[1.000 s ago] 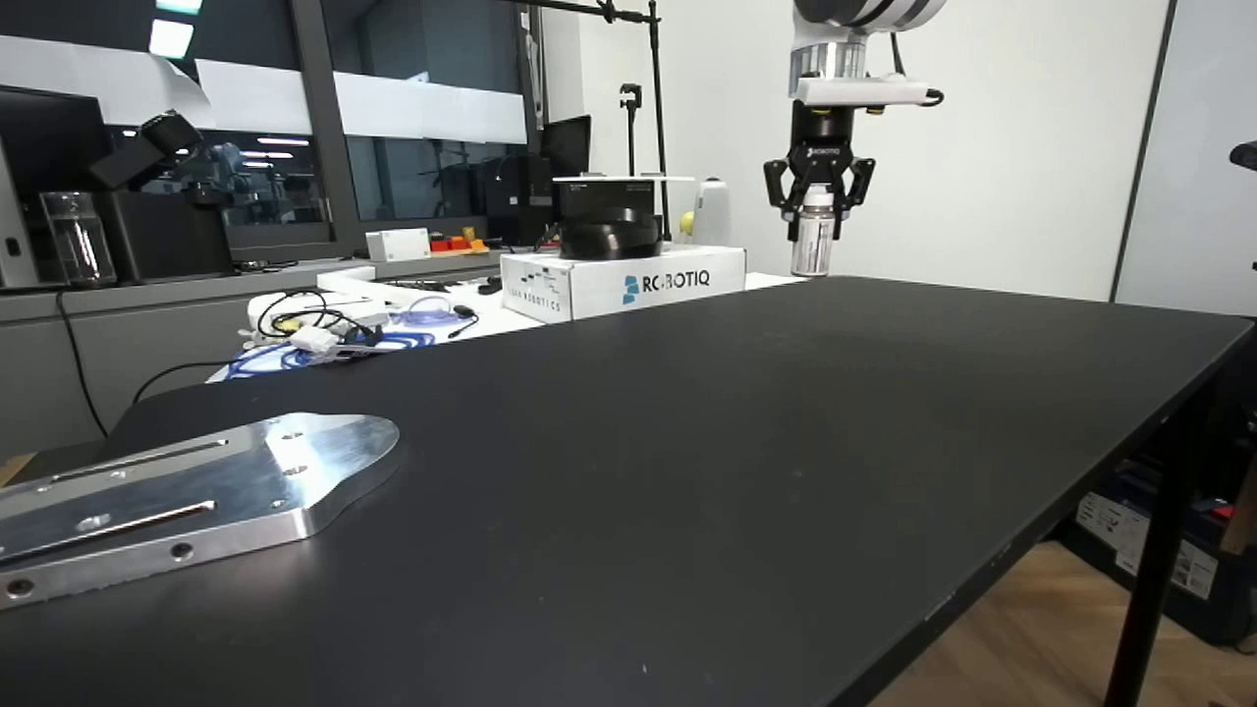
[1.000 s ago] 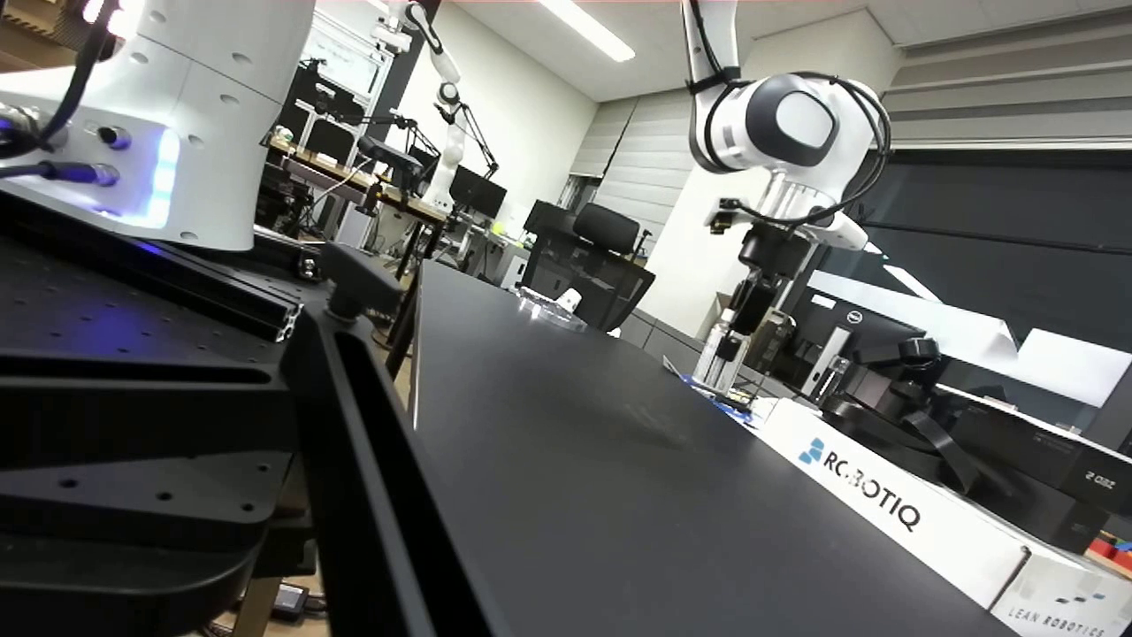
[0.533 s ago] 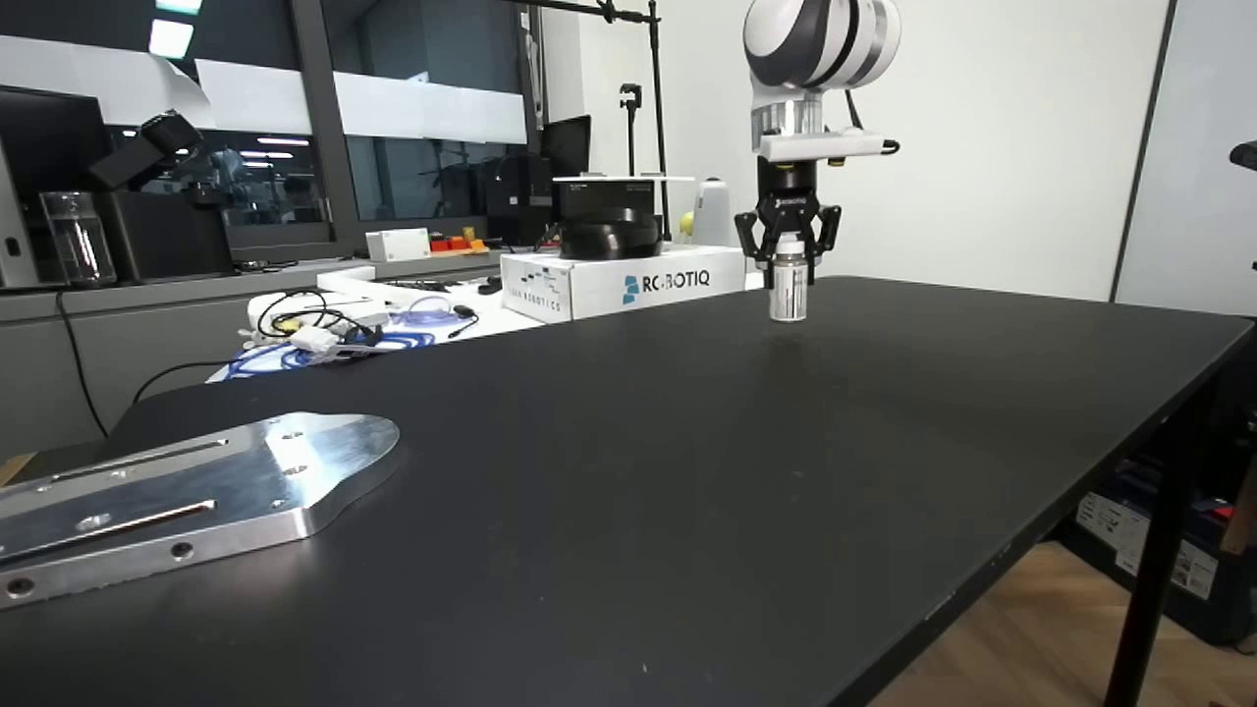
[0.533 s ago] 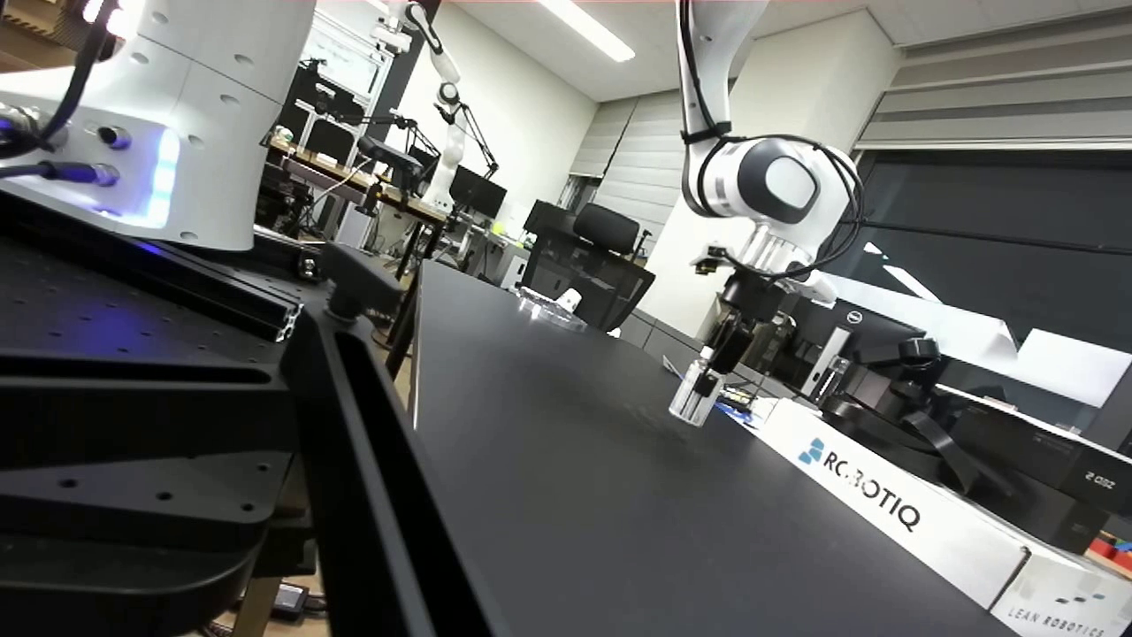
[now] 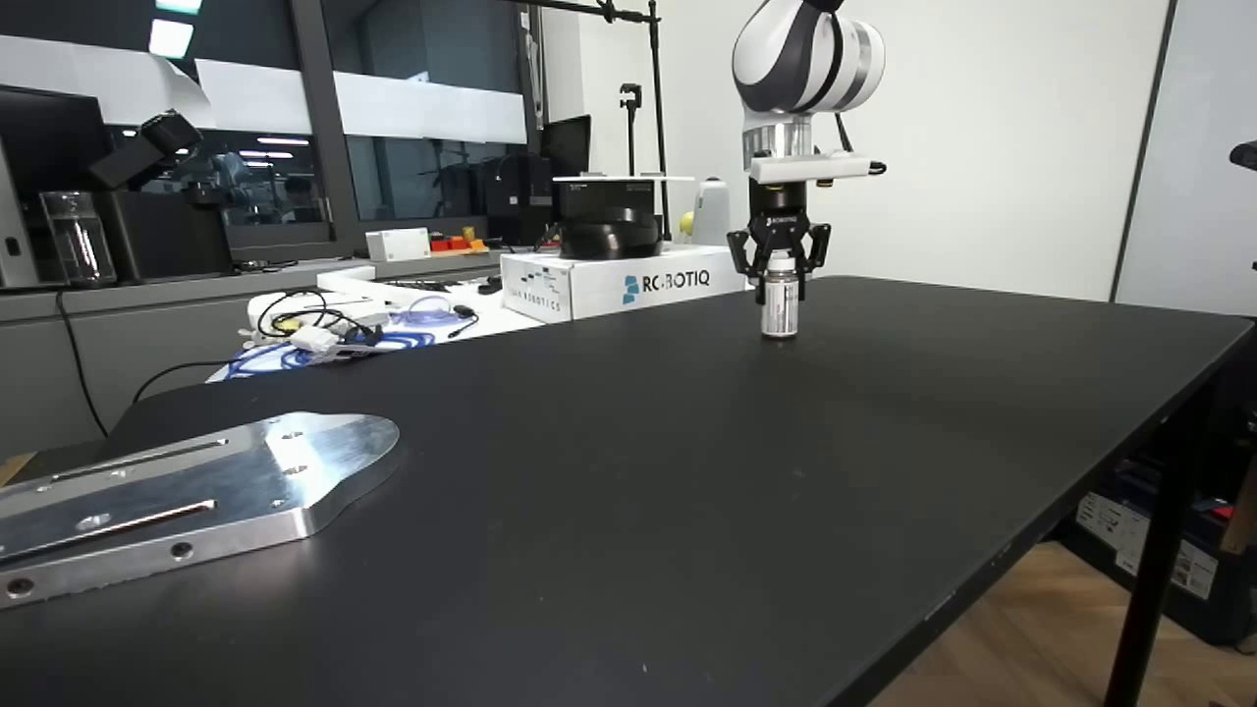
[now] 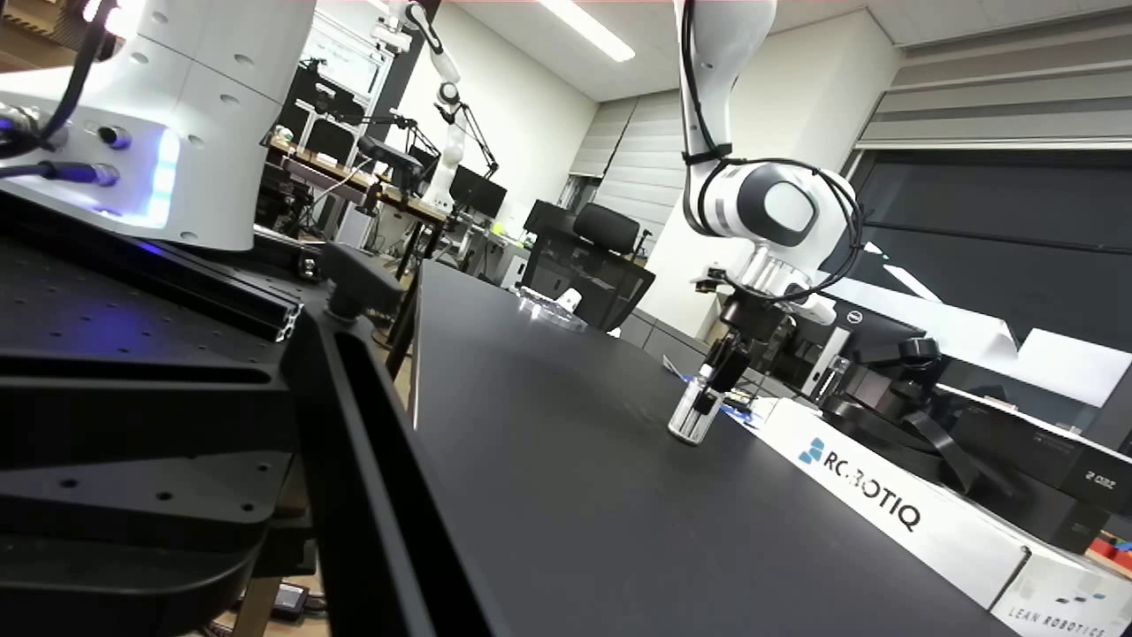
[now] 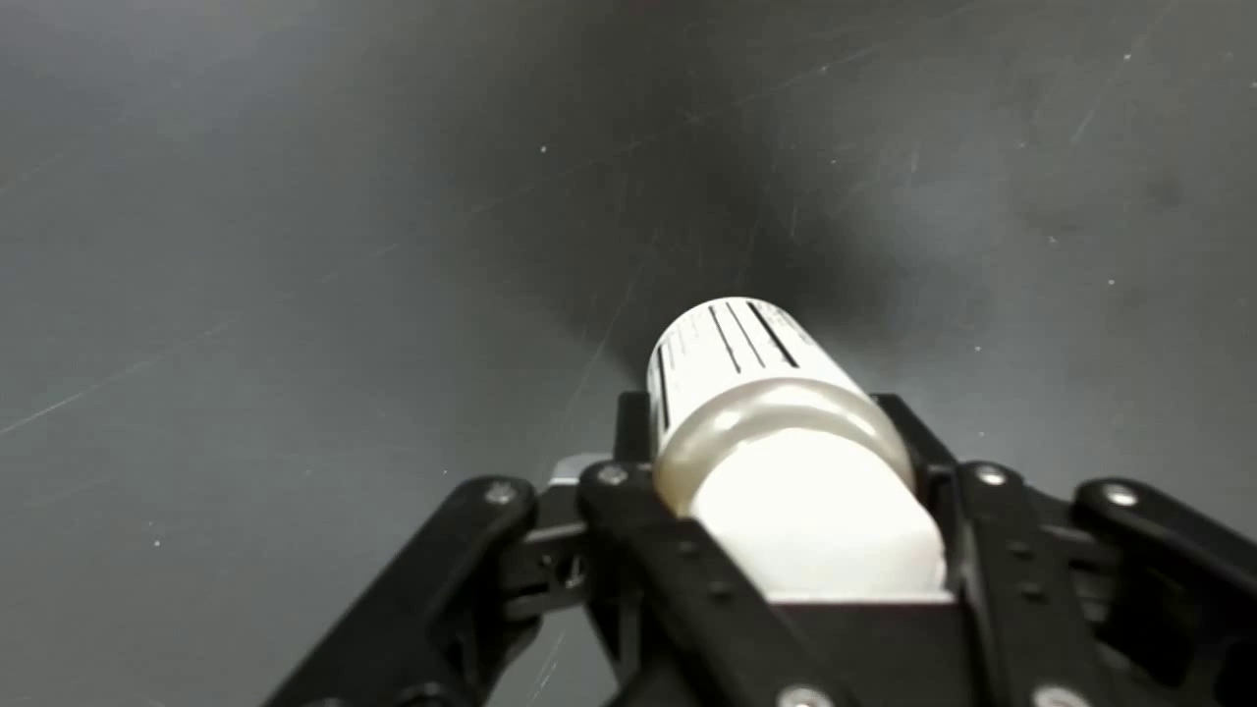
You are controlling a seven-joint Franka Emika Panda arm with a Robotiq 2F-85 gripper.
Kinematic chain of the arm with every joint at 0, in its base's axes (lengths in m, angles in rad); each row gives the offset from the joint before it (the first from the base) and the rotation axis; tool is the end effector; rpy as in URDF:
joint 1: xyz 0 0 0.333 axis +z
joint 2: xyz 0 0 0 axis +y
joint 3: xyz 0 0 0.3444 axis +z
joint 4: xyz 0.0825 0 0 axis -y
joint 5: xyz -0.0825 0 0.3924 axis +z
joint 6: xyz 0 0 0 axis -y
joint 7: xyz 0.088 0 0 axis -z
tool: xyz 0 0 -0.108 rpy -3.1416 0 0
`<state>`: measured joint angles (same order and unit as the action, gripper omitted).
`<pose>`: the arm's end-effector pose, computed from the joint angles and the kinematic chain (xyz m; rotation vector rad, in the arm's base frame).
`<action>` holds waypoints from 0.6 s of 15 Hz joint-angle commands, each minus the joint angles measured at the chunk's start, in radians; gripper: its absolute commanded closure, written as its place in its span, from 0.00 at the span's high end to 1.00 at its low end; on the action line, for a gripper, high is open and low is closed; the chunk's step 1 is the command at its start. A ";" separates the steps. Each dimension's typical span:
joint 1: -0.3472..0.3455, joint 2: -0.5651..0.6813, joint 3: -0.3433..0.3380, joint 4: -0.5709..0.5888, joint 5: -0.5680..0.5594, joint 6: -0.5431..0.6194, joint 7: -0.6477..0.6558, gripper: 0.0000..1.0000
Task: Move the bottle forward
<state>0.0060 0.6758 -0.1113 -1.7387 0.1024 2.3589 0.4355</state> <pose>0.6817 -0.0631 0.2014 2.9961 -0.9149 -0.0772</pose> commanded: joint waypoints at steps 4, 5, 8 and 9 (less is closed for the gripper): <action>0.003 -0.100 -0.016 -0.043 0.011 -0.034 0.016 0.99; 0.005 -0.130 -0.021 -0.063 0.005 -0.038 0.019 1.00; 0.010 -0.234 -0.034 -0.139 -0.013 -0.043 0.025 1.00; 0.013 -0.269 -0.041 -0.166 -0.028 -0.063 0.030 1.00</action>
<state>0.0059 0.5373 -0.1325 -1.7933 0.1009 2.3267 0.4373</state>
